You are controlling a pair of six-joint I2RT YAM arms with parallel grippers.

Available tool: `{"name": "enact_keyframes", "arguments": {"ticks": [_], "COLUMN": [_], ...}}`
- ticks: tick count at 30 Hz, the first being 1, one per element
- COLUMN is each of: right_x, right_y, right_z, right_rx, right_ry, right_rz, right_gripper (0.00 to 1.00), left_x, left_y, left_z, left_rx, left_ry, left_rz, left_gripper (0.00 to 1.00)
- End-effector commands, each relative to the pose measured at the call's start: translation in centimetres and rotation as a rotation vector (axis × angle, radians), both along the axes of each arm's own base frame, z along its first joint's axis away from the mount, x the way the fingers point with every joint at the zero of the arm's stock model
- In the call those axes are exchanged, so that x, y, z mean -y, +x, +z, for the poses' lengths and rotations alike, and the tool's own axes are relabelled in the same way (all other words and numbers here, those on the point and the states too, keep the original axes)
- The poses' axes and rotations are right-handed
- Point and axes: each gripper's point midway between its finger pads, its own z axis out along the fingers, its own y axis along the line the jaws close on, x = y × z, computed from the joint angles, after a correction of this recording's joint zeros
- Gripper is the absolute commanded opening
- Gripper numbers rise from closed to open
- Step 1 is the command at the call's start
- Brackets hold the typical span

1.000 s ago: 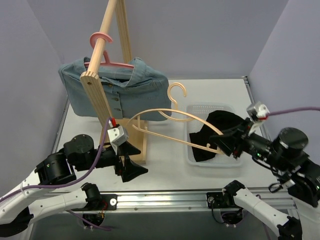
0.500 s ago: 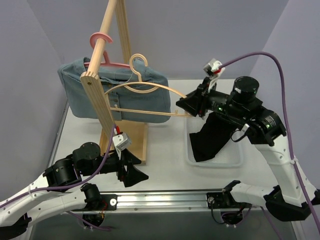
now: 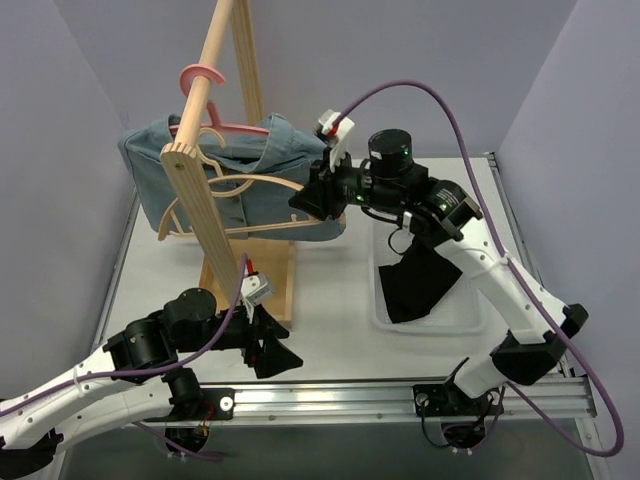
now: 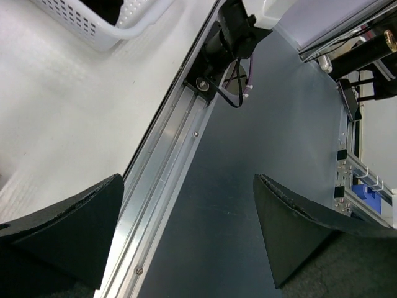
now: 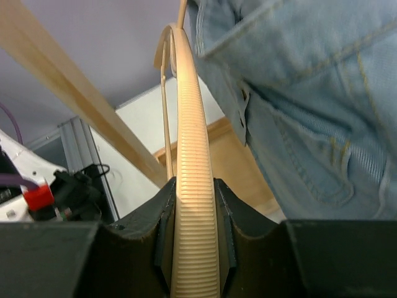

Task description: Remove the skirt from the hanger

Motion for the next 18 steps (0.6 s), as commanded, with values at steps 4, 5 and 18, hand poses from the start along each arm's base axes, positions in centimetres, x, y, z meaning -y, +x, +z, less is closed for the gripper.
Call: {"name": "enact_keyframes", "arguments": {"ticks": [4,5,18], "right_x": [-3.7,-3.9,-3.9], "right_y": [0.2,0.0,-0.9], "right_z": [7.1,8.5,12.2], "right_rx": [0.140,0.160,0.225], "right_ry": [0.130,0.154,0.246], "right_rz": [0.085,0.094,0.104], "right_gripper": [0.00,0.00,0.00], "left_x": [0.9,0.9,0.8], "left_y": [0.2,0.3,0.1], "left_z": [1.2,1.3,0.7], "left_rx": [-0.001,0.000,-0.014], "left_ry": [-0.056,-0.057,-0.054], "left_rz": [-0.001,0.003,0.000], "left_gripper": [0.94,0.94,0.94]}}
